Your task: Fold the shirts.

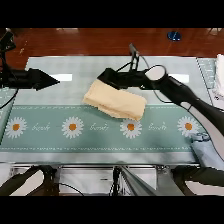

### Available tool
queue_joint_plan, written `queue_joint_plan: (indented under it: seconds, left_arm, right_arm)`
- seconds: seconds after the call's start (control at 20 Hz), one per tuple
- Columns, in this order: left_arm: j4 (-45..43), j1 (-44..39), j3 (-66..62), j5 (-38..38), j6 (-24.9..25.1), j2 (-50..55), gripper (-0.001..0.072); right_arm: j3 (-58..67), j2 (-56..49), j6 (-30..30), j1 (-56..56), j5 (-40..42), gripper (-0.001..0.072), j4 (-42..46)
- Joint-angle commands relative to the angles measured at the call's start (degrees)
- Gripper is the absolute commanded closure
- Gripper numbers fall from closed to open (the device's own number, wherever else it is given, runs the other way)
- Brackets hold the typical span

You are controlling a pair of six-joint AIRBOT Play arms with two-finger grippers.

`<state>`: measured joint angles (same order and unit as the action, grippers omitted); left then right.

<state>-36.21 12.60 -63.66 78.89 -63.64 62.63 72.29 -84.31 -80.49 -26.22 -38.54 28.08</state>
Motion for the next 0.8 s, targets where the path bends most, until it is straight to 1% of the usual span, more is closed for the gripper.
queue_joint_plan:
  seconds: [0.0, 0.05, 0.1, 0.15, 0.2, 0.25, 0.3, 0.35, 0.4, 0.5, 0.55, 0.65, 0.75]
  left_arm:
    - [-1.4, -0.42, 0.46, -0.46, 0.02, 1.42, 0.0673]
    - [-1.97, -0.42, 0.46, -0.46, 0.09, 1.95, 0.067]
    - [-2.73, -0.42, 0.46, -0.46, 0.35, 2.49, 0.0654]
    - [-3.32, -0.42, 0.46, -0.37, 1.22, 2.91, 0.0563]
    - [-3.98, -0.39, 0.46, -0.26, 1.46, 3.3, 0.0428]
    - [-4.96, -0.37, 0.46, -0.28, 1.46, 3.63, 0.0355]
    - [-6.47, -0.37, 0.46, -0.33, 1.49, 3.98, 0.0355]
    - [-8.07, -0.37, 0.46, -0.35, 1.46, 4.24, 0.0355]
    - [-9.75, -0.37, 0.46, -0.37, 1.44, 4.52, 0.0355]
    - [-11.41, -0.37, 0.46, -0.28, 1.42, 4.81, 0.0355]
    - [-11.43, -0.37, 0.46, -0.28, 1.42, 4.81, 0.0356]
    - [-11.43, -0.37, 0.46, -0.28, 1.42, 4.81, 0.0358]
    - [-11.43, -0.37, 0.46, -0.33, 1.42, 4.81, 0.036]
  right_arm:
    - [0.02, 6.64, 0.28, 9.46, -13.42, 0.0241, 8.76]
    - [0.02, 9.22, -2.95, 13.68, -17.9, 0.0241, 15.37]
    - [0.02, 11.82, -6.43, 18.34, -23.63, 0.0241, 24.46]
    - [0.02, 13.75, -9.46, 22.51, -29.68, 0.0241, 34.23]
    - [-0.09, 14.91, -11.39, 26.77, -36.74, 0.0262, 43.47]
    - [-0.74, 15.15, -11.26, 30.58, -42.14, 0.0274, 48.43]
    - [-2.67, 15.12, -9.88, 34.49, -45.03, 0.0272, 48.78]
    - [-5.33, 15.12, -8.76, 37.66, -45.11, 0.0242, 45.9]
    - [-9.07, 15.12, -8.09, 40.39, -43.06, 0.018, 40.28]
    - [-17.09, 15.12, -6.84, 42.93, -34.97, 0.0137, 27.71]
    - [-20.83, 15.1, -5.92, 42.84, -30.32, 0.0137, 22.95]
    - [-27.74, 15.06, -5.53, 40.72, -21.11, 0.0137, 17.31]
    - [-31.87, 14.21, -5.29, 37.51, -15.67, 0.0137, 14.32]
